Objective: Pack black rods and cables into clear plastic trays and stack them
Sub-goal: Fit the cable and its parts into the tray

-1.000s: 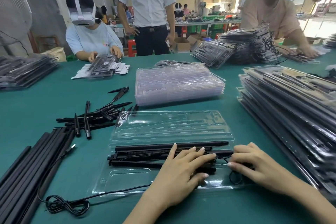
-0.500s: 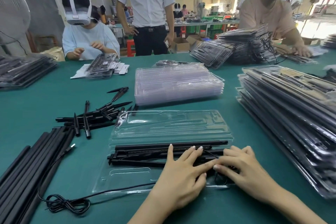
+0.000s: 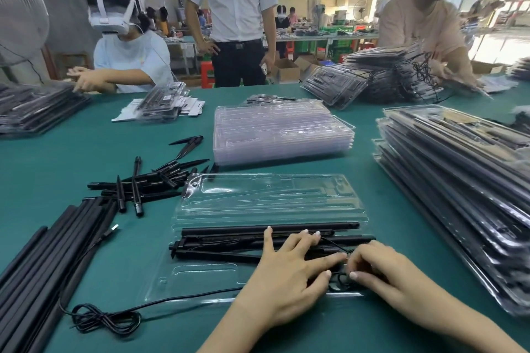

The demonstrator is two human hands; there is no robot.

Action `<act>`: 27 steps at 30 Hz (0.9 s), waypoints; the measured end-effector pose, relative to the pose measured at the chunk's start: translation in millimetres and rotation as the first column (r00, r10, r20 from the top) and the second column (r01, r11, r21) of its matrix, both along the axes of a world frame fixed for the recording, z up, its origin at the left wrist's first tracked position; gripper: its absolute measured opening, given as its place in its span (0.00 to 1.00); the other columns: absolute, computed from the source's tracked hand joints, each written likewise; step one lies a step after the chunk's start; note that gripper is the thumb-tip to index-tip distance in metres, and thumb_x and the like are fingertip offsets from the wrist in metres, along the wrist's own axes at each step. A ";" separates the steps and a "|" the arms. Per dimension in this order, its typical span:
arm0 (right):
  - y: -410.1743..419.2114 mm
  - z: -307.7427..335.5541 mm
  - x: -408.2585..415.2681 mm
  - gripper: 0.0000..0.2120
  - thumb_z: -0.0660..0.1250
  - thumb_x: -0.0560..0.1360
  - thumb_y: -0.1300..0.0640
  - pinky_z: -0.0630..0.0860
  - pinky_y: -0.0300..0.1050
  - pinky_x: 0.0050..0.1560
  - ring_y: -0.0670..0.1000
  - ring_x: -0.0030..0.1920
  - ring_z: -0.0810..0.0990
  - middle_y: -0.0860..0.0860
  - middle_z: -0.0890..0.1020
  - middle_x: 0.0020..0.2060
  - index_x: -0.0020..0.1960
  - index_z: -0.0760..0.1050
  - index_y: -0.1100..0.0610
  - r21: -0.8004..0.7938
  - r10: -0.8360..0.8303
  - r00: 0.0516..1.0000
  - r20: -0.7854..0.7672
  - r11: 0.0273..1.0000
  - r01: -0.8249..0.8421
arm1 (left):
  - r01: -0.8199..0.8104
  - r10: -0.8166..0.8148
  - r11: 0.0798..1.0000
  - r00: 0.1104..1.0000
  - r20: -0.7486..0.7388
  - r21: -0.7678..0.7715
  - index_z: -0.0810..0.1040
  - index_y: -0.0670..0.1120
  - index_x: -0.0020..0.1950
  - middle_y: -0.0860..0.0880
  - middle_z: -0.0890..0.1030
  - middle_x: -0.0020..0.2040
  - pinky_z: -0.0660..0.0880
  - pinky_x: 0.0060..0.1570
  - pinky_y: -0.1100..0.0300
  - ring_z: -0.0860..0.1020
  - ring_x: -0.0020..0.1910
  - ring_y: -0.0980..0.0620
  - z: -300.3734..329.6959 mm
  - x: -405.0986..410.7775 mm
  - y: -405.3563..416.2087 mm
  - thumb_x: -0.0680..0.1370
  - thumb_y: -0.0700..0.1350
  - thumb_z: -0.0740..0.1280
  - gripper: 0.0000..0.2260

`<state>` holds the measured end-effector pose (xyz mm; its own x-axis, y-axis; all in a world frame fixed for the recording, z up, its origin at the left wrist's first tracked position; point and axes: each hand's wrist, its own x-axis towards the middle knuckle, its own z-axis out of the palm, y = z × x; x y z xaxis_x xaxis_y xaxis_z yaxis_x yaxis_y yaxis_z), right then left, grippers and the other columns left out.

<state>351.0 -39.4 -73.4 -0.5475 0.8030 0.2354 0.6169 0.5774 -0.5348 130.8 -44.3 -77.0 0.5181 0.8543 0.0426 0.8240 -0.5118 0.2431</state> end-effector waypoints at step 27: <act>-27.9 -11.1 -20.4 0.30 0.49 0.80 0.41 0.78 0.38 0.37 0.49 0.40 0.82 0.47 0.83 0.41 0.49 0.85 0.57 0.454 -0.335 0.942 0.026 0.843 0.287 | 0.099 -0.102 0.992 0.994 -0.030 -0.072 0.44 0.72 0.73 0.52 0.34 0.77 0.25 0.65 0.35 0.29 0.73 0.56 -2.3 1.5 -8.4 0.82 0.58 0.47 0.22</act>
<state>330.6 -67.3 -84.5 -0.3258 0.7614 0.5604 0.8400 0.5051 -0.1980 132.3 -52.8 -79.4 0.6016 0.7981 -0.0345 0.7776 -0.5751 0.2542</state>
